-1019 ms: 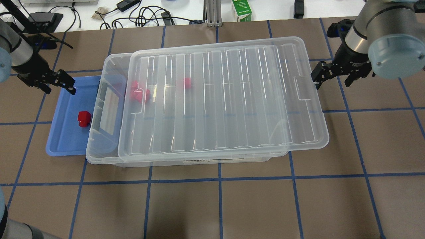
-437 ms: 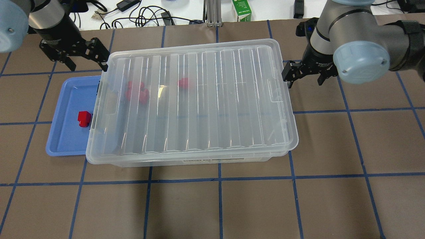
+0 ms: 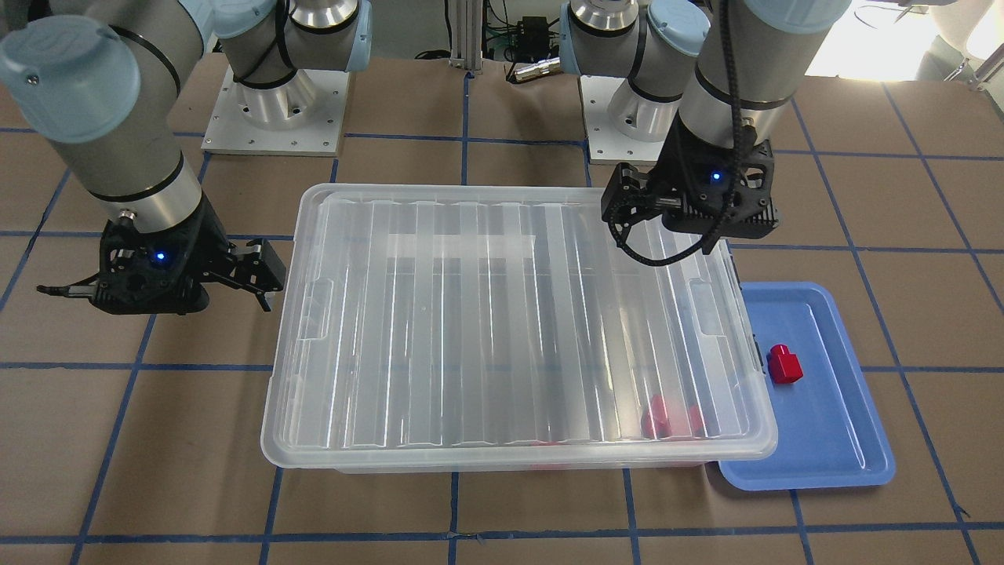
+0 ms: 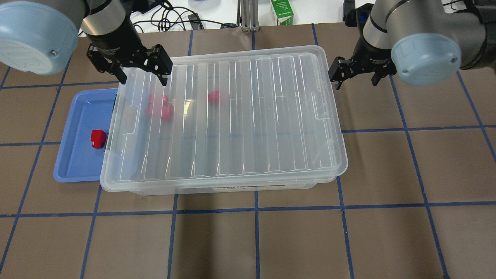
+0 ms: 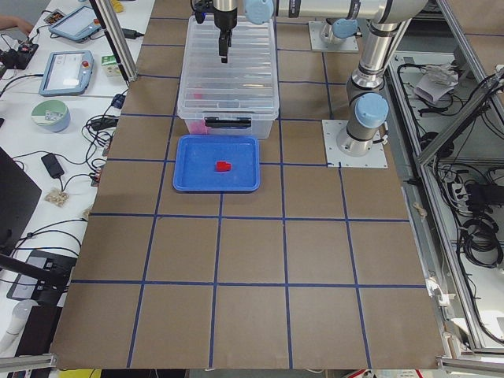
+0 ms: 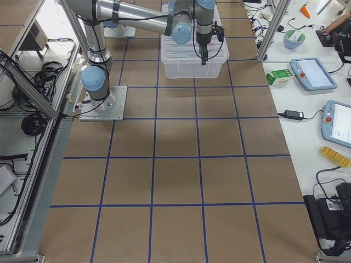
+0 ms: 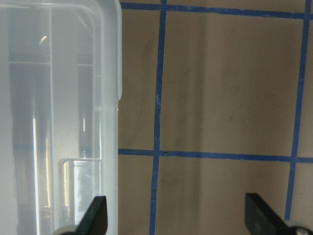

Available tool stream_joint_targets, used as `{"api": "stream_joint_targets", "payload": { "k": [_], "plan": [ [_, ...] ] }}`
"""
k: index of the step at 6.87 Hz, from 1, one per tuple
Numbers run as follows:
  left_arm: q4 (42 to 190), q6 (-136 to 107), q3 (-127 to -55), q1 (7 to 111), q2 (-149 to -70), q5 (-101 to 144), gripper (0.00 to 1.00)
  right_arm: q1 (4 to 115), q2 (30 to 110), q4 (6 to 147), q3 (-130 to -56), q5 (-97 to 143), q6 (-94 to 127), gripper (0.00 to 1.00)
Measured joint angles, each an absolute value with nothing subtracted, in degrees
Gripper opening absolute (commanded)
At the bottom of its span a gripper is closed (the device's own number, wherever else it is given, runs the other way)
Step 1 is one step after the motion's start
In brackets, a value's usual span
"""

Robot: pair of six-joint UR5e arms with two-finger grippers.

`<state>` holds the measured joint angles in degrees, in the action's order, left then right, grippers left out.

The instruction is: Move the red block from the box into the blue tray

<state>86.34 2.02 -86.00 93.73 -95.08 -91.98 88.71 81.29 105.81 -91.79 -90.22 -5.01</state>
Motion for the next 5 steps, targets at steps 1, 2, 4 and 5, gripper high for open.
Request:
{"api": "stream_joint_targets", "payload": {
  "k": [1,2,4,5],
  "plan": [
    [86.76,1.55,-86.11,94.19,-94.04,-93.21,1.0,90.18,82.53,100.91,-87.77,-90.17,-3.29,1.0],
    [87.89,1.4,-86.22,93.43,-93.3,-93.68,1.0,92.2,83.2,95.32,-83.55,-90.2,-0.17,1.0],
    [90.86,1.34,-86.32,90.59,-92.37,-93.3,1.0,94.48,83.68,90.14,-79.96,-90.23,2.98,1.0],
    [91.25,1.36,-86.34,90.18,-92.04,-93.19,1.0,94.72,83.95,89.67,-80.11,-90.15,3.34,1.0]
  ]
}}
